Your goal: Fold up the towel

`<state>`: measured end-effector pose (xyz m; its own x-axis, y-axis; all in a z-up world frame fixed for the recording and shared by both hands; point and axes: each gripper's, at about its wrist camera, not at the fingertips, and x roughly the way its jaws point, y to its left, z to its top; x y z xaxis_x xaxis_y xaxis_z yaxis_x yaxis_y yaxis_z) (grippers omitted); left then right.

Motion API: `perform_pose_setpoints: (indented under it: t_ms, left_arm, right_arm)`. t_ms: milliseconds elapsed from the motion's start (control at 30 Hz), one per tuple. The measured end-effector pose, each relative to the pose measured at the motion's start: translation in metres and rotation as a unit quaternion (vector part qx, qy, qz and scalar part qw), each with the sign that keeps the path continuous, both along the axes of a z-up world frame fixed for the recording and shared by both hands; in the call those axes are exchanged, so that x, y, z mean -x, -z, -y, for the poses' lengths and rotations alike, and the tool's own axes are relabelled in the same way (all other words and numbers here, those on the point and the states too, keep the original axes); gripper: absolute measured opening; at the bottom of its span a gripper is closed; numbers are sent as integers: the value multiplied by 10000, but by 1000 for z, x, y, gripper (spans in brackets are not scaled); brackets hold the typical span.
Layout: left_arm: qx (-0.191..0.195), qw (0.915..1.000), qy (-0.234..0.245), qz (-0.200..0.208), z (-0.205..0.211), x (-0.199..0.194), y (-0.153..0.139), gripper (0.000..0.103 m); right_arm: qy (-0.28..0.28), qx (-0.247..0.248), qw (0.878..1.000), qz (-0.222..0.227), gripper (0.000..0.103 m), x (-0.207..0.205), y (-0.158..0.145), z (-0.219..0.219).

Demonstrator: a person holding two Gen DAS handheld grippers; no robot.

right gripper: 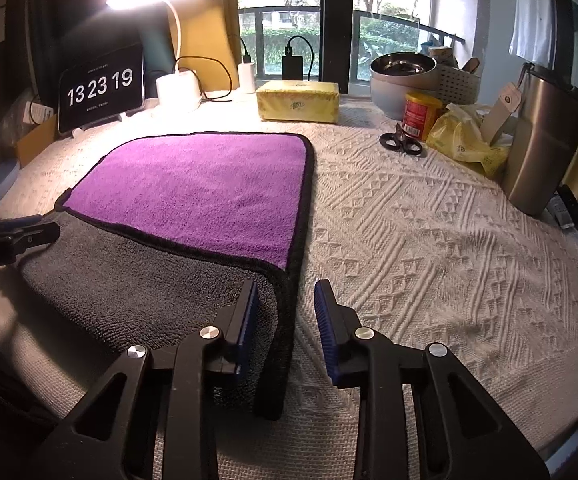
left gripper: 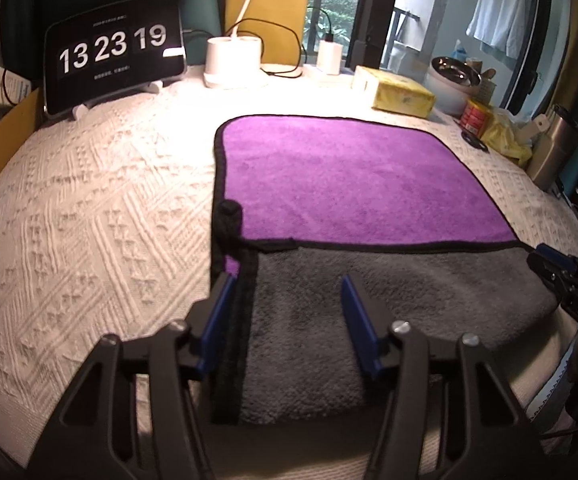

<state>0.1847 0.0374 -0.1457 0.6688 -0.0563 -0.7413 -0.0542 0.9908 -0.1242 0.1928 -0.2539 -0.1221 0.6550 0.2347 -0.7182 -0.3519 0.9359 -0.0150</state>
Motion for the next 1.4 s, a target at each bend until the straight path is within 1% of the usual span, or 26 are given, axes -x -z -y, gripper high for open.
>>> perform_pose_setpoints:
  t_ms: [33,67,133,167,200,233,267,300,367,433,500,667,933,1233,1400]
  left_arm:
    - [-16,10000,-7,3,0,0,0,52]
    - [-43,10000,-16,17,0,1,0,47]
    - [-81,10000,-49,28,-1,2,0,40]
    - [-46,10000,-59,43,-2,3,-1,35]
    - [-19,10000,-58,53,-3,4,-1,34]
    - [4,10000,-59,66,-4,5,-1,28]
    - [-5,10000,-54,68,-3,5,-2,22]
    - [-9,10000,-37,81,-3,6,-2,21]
    - [-36,9999,-25,116,-1,9,-4,16]
    - [-57,9999,-13,157,0,12,-6,14]
    - [-65,9998,-4,198,0,14,-8,10]
    - [-7,9994,36,347,-1,21,-16,7]
    - [122,9979,65,626,-5,29,-35,7]
    - [163,9959,28,890,-13,26,-53,7]
    - [129,9952,-5,971,-16,18,-59,7]
  right_arm:
    - [-6,5,10000,-8,31,0,0,0]
    - [-18,10,10000,-7,31,1,0,0]
    - [-43,33,10000,-3,31,1,0,-1]
    - [-52,39,10000,6,28,2,0,-1]
    - [-88,32,10000,18,25,3,0,-2]
    - [-101,35,9999,30,18,4,0,-2]
    - [-103,68,9999,53,16,5,1,-3]
    - [-102,88,9999,76,16,7,1,-4]
    - [-75,106,9998,130,9,8,-1,-4]
    - [-39,103,9998,186,9,10,-4,-2]
    - [-10,98,9996,250,8,13,-8,-1]
    - [-19,112,9990,443,8,19,-19,-4]
    - [-87,49,9969,785,8,21,-41,-11]
    - [-147,1,9948,1006,8,11,-58,-19]
    - [-157,-42,9940,1081,8,-3,-64,-22]
